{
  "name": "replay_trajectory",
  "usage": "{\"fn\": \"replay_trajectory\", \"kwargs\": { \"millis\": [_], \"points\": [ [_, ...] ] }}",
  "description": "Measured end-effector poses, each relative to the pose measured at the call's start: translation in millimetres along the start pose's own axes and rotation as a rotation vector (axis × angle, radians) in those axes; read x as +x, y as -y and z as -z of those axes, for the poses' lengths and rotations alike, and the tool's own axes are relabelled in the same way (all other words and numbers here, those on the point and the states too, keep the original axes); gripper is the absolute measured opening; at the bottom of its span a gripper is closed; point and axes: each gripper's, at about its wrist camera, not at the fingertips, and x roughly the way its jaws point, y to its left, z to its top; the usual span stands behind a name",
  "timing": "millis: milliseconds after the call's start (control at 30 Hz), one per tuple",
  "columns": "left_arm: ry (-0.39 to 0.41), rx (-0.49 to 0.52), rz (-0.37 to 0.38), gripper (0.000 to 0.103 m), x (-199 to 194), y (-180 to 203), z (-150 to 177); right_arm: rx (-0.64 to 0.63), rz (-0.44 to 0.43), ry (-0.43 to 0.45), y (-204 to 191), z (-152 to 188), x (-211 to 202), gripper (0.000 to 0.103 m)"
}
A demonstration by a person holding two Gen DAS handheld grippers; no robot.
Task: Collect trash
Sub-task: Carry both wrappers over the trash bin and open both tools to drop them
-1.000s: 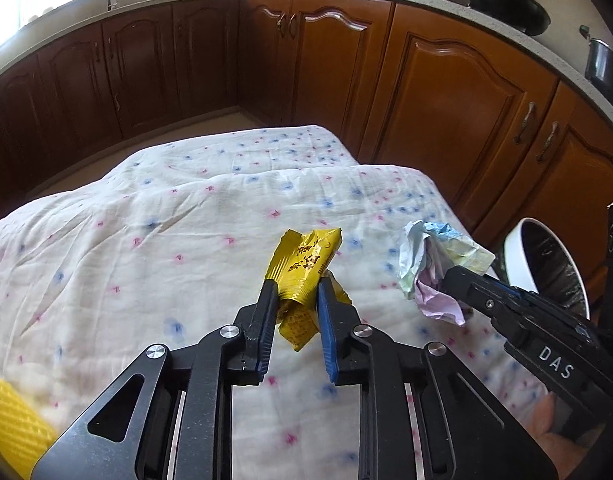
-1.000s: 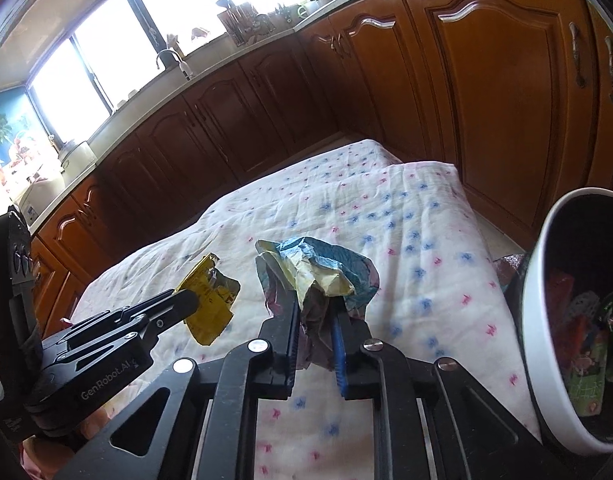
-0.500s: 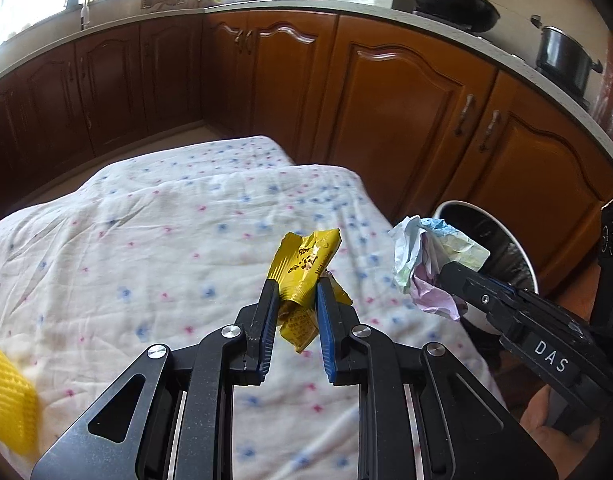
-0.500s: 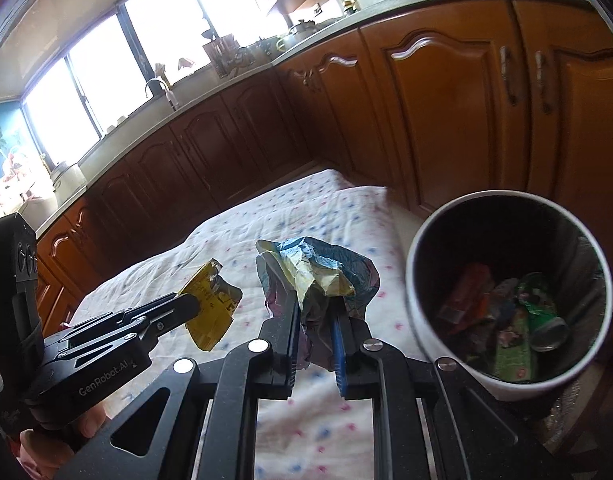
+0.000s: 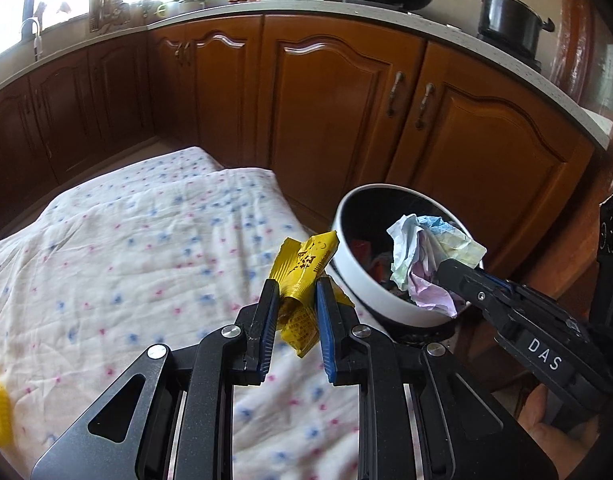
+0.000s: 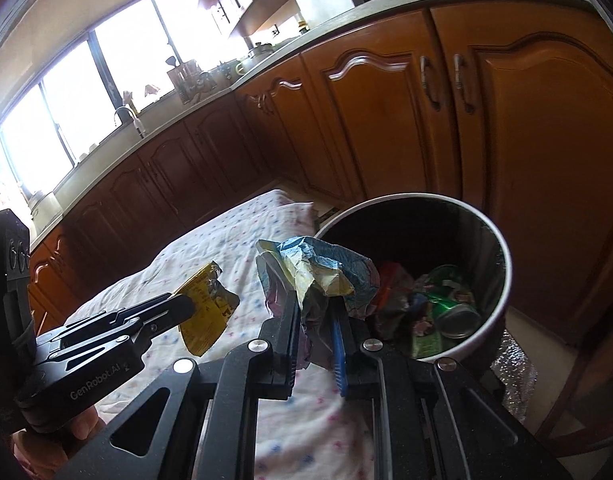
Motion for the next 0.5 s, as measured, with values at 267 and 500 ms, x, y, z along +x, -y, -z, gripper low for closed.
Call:
{"fn": "replay_trajectory", "kwargs": {
  "millis": [267,500],
  "points": [
    [-0.011,0.043,0.027,0.018,14,32,-7,0.029,0.032,0.004,26,-3,-7,0.015],
    [-0.025,0.067,0.049,0.018,29,54,-16,0.045,0.057,0.003,41,-4,-11,0.015]
  ]
}}
